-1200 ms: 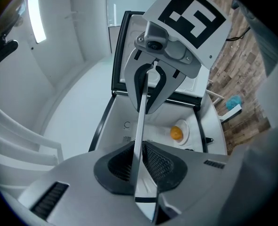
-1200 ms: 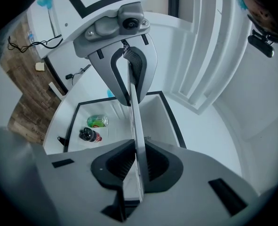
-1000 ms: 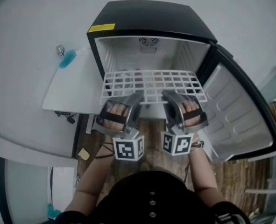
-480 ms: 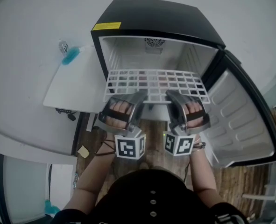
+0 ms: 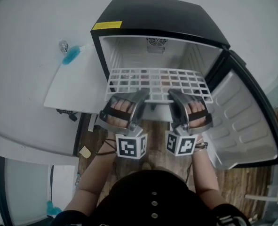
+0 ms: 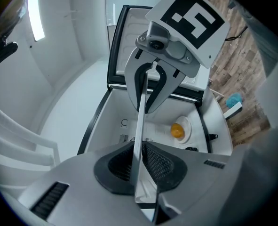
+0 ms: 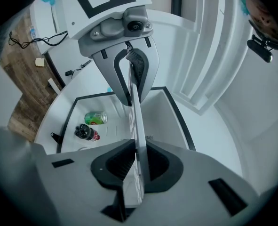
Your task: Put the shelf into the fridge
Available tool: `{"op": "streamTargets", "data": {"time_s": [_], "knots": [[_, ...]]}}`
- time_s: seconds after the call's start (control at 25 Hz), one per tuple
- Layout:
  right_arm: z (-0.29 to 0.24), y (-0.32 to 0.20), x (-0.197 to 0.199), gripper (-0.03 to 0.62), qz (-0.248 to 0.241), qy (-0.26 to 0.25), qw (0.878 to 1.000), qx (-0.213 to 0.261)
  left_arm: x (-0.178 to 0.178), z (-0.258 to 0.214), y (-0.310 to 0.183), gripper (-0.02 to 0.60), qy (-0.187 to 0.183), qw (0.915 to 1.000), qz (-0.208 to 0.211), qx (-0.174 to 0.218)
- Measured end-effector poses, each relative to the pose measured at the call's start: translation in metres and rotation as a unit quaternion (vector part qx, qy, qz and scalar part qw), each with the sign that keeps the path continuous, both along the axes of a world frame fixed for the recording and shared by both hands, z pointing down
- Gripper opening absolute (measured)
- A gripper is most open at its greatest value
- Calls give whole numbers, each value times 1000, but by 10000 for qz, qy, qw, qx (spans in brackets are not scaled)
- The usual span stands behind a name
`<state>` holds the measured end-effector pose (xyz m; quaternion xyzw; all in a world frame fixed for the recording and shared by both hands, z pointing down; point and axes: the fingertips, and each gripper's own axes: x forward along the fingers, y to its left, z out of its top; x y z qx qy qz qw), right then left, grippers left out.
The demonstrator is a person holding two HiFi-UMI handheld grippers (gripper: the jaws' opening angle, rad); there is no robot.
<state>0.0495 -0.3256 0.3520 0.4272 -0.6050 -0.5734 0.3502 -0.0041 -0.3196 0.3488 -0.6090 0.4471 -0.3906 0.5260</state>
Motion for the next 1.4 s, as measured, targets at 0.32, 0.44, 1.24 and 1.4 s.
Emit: {"op": "streamTargets", "data": {"time_s": [0.32,0.44,1.24,1.4], "knots": [[3,-3,0,48,59,-58,9999,-86,-1,4,-2,49,38,9999,38,-101],[3,-4,-2,46,91,-82,9998,-137,-2,4,-5,49,137,9998,34,-158],[10,-19,-4,46,116,-148,9993,-318,-4,12,-22,48,187,9993,-50,-318],[10,-21,-5,46,97,-145,9993,-344,-5,12,-25,48,240,9991,-74,-342]]}}
